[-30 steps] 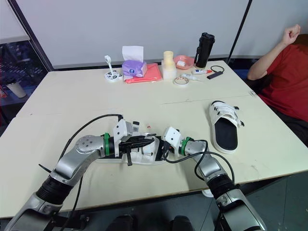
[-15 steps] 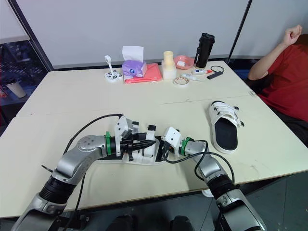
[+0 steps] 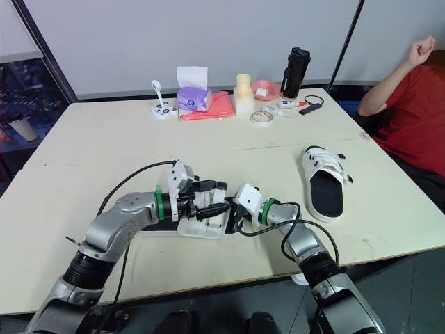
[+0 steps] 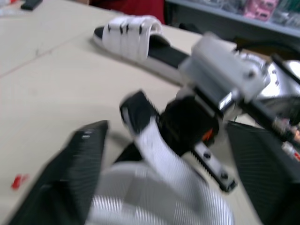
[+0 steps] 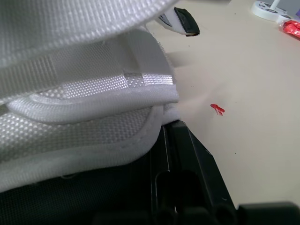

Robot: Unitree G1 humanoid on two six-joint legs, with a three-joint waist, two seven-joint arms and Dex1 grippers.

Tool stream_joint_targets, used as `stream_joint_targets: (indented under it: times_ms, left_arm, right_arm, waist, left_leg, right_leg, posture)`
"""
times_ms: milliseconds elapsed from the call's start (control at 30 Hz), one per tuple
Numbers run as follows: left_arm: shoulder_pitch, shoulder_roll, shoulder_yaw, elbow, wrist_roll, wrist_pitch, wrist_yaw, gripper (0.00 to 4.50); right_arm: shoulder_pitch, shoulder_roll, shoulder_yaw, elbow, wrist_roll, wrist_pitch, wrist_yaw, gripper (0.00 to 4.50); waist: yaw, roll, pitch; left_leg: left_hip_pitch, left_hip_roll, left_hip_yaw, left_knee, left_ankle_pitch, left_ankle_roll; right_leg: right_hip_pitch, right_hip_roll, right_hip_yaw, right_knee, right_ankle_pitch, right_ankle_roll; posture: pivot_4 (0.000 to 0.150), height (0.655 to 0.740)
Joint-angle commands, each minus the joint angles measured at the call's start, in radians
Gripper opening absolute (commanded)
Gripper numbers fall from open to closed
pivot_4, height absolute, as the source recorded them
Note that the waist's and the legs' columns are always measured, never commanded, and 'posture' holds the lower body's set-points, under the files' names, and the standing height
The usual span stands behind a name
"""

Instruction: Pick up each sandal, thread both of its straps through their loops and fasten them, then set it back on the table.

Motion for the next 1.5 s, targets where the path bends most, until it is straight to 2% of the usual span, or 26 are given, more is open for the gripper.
stream_joint_targets:
  times_ms: [33,133,167,500,733,967,1267,1400,1500]
  left_arm:
    - [-0.046,-0.025,0.036,0.016,-0.030,0.023,0.015,2.06]
    - [-0.057,-0.024,0.036,0.027,-0.028,0.033,0.010,0.44]
    - [-0.059,-0.022,0.034,0.029,-0.027,0.036,0.007,0.03]
    - [-0.095,-0.019,0.101,0.018,-0.097,0.056,-0.016,0.03]
    - [-0.111,-0.019,0.090,0.102,-0.041,0.022,0.019,0.03]
    - [-0.167,-0.023,0.040,0.293,0.076,-0.066,0.015,0.03]
    - [-0.258,-0.037,-0.015,0.526,0.147,-0.158,-0.126,0.03]
    - [-0.268,-0.046,-0.012,0.570,0.163,-0.170,-0.156,1.50]
    - [-0.263,-0.047,-0.012,0.570,0.179,-0.186,-0.169,3.14]
  right_arm:
    - [0.084,-0.025,0.061,0.234,-0.122,0.098,-0.024,0.00]
    - [0.090,-0.028,0.061,0.232,-0.123,0.097,-0.026,0.00]
    - [0.092,-0.028,0.061,0.231,-0.123,0.097,-0.027,0.00]
    - [0.094,-0.028,0.064,0.236,-0.124,0.094,-0.029,0.00]
    - [0.087,-0.023,0.070,0.245,-0.126,0.092,-0.029,0.00]
    - [0.093,-0.023,0.073,0.242,-0.127,0.090,-0.030,0.00]
    - [0.108,-0.021,0.072,0.227,-0.122,0.098,-0.041,0.00]
    - [0.113,-0.018,0.071,0.223,-0.120,0.102,-0.045,0.00]
    - [0.112,-0.016,0.069,0.222,-0.119,0.104,-0.047,0.00]
  waist:
    - [0.000,0.000,0.000]
    - [-0.001,0.000,0.000]
    - [-0.001,0.000,0.000]
    - [-0.001,-0.001,0.000]
    - [-0.001,-0.001,0.000]
    - [0.000,-0.002,0.000]
    - [0.001,-0.005,-0.005]
    - [0.001,-0.005,-0.008]
    - [0.002,-0.007,-0.008]
  left_leg:
    - [0.000,0.000,0.000,0.000,0.000,0.000]
    - [0.000,-0.001,0.000,0.000,0.000,0.000]
    - [0.000,-0.002,0.000,0.000,0.000,0.000]
    - [0.000,-0.002,0.000,0.000,0.000,0.000]
    - [0.000,-0.002,0.000,0.000,0.000,0.000]
    - [0.000,-0.003,0.000,0.000,0.000,0.000]
    - [0.000,-0.002,0.000,0.000,0.000,0.000]
    - [0.000,-0.002,-0.001,0.000,0.000,0.000]
    - [0.000,-0.002,-0.002,0.000,0.000,0.000]
  right_leg:
    - [0.000,0.000,0.000,0.000,0.000,0.000]
    - [0.000,0.000,0.000,0.000,0.000,0.000]
    - [0.000,0.001,0.000,0.000,0.000,0.000]
    - [0.000,0.001,0.000,0.000,0.000,0.000]
    - [0.000,0.001,0.000,0.000,0.000,0.000]
    - [0.000,0.002,0.000,0.000,0.000,0.000]
    - [0.001,0.000,-0.001,-0.001,0.000,0.000]
    - [0.001,0.000,-0.001,-0.001,0.000,0.001]
    - [0.001,0.000,0.000,-0.001,-0.001,0.001]
  posture:
    - [0.150,0.7400]
    - [0.150,0.7400]
    - [0.150,0.7400]
    - [0.150,0.7400]
    - [0.150,0.7400]
    - [0.150,0.7400]
    - [0.150,0.7400]
    - [0.150,0.7400]
    - [0.150,0.7400]
